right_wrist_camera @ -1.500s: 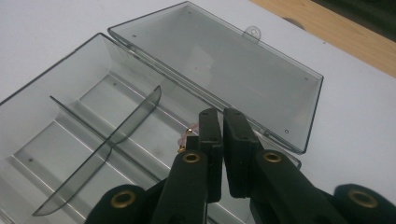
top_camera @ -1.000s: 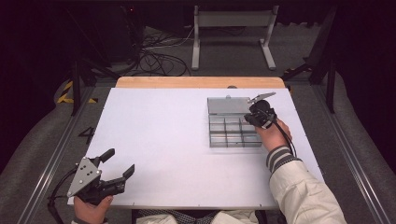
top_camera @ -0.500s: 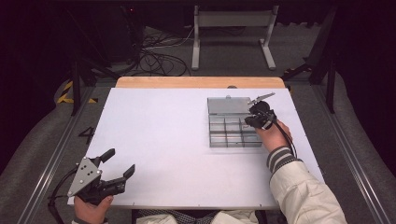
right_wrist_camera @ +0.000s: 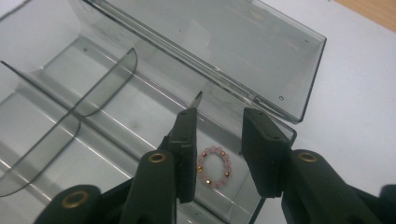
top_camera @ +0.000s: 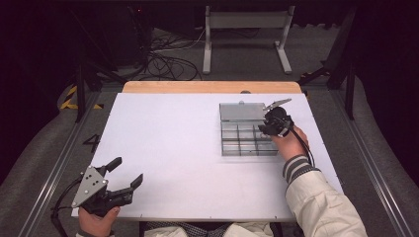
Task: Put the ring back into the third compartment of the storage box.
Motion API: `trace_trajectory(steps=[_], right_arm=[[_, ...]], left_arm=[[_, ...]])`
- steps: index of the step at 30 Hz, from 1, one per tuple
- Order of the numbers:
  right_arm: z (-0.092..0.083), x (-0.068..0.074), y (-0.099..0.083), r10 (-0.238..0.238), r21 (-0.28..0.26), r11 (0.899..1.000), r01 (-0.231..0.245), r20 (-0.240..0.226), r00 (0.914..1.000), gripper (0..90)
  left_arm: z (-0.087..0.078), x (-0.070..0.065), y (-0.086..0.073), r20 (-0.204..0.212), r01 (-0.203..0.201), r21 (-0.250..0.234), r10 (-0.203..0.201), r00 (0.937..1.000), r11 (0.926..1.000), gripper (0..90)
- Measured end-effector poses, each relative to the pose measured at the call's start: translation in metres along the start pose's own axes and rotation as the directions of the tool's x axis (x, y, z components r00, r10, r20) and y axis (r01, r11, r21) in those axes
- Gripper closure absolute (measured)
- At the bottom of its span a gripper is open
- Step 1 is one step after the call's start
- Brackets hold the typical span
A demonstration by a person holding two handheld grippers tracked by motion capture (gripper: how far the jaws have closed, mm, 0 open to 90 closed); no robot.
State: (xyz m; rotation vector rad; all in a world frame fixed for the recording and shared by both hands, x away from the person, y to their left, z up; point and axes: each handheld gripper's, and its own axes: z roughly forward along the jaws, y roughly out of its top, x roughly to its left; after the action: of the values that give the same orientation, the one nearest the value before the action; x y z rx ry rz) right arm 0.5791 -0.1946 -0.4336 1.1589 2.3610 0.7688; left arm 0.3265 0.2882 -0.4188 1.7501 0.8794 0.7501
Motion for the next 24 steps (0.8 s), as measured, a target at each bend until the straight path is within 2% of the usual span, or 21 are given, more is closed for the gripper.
trace_trajectory(steps=[6, 12, 18, 24], right_arm=[[-0.008, 0.004, 0.003, -0.008, -0.035, 0.999, 0.008, -0.018, 0.9998, 60.8], [-0.022, 0.008, 0.004, -0.003, -0.086, 0.996, -0.002, -0.054, 0.9985, 49.5], [-0.037, 0.011, 0.004, 0.002, -0.142, 0.990, -0.013, -0.077, 0.9970, 42.6], [-0.050, 0.015, 0.003, -0.017, -0.179, 0.984, 0.001, -0.088, 0.9960, 36.6]], left_arm=[[0.000, -0.001, 0.000, 0.000, 0.001, 0.002, -0.001, 1.0000, 1.0000, 18.2], [0.001, -0.001, 0.000, 0.000, 0.001, 0.001, -0.001, 1.0000, 1.0000, 18.2], [0.001, -0.001, 0.000, 0.000, -0.001, 0.002, 0.001, 1.0000, 1.0000, 18.2], [0.000, -0.001, 0.001, -0.001, -0.010, 0.002, 0.010, 0.9999, 0.9999, 18.2]])
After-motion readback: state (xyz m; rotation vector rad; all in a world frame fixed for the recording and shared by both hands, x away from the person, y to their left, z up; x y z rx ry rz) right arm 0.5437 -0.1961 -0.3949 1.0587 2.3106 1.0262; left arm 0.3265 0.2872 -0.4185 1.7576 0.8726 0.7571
